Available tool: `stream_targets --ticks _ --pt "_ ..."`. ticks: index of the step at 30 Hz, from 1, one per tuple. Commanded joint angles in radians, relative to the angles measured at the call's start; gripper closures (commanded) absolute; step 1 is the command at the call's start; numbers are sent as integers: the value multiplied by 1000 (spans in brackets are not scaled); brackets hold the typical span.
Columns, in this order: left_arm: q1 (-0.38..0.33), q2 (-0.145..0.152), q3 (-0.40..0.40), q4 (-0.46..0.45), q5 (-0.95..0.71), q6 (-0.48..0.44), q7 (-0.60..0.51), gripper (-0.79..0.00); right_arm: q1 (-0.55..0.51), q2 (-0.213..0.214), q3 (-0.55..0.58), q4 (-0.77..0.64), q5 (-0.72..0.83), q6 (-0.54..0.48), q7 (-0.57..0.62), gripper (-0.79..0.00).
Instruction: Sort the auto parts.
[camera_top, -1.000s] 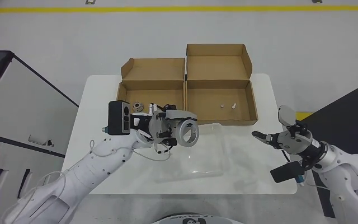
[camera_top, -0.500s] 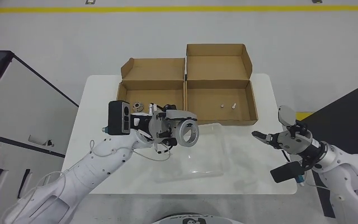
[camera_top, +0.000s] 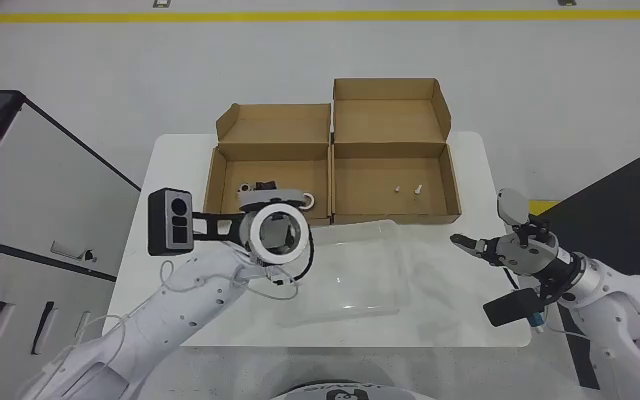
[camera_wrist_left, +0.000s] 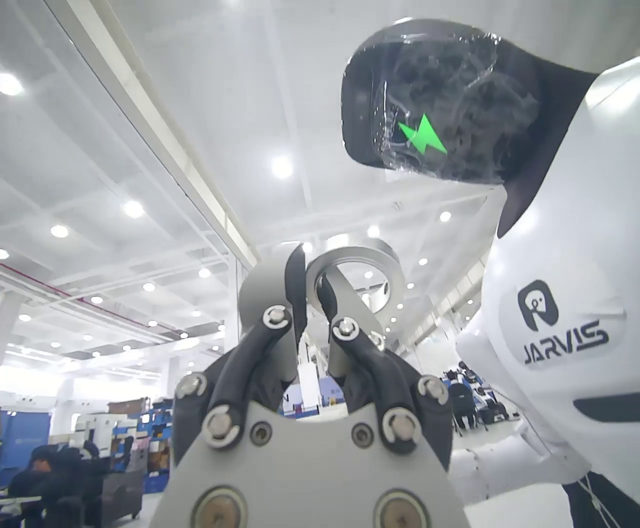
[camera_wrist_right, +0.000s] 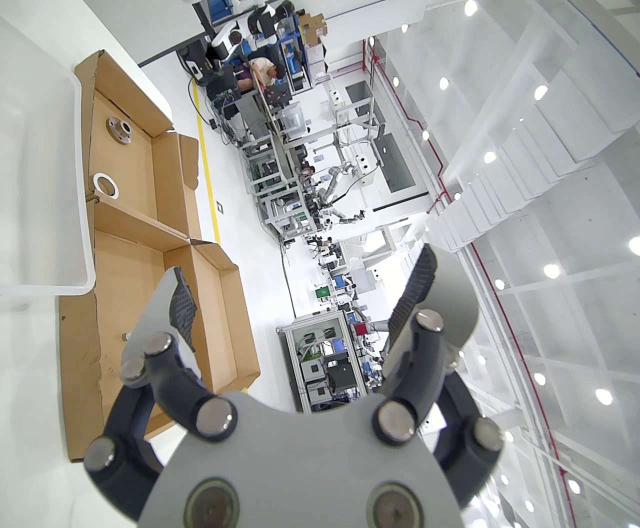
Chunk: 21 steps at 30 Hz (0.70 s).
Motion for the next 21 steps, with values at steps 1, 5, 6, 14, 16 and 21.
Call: stream_targets --ticks 1,5,6,14,16,21 --pt "-6 -6 4 -11 -10 11 11 0 0 0 0 0 0 0 0 -785" --pt "-8 -20 11 -32 -60 43 43 0 0 0 0 0 0 0 0 -785" --pt "-8 -23 13 -30 -67 44 45 0 0 0 0 0 0 0 0 -785" --pt "0 -26 -14 16 -8 16 16 0 0 0 0 0 0 0 0 -785" --pt "8 -26 -26 27 8 9 9 0 0 0 0 0 0 0 0 -785" --pt "23 -17 -71 71 113 -29 -84 0 0 0 0 0 0 0 0 -785"
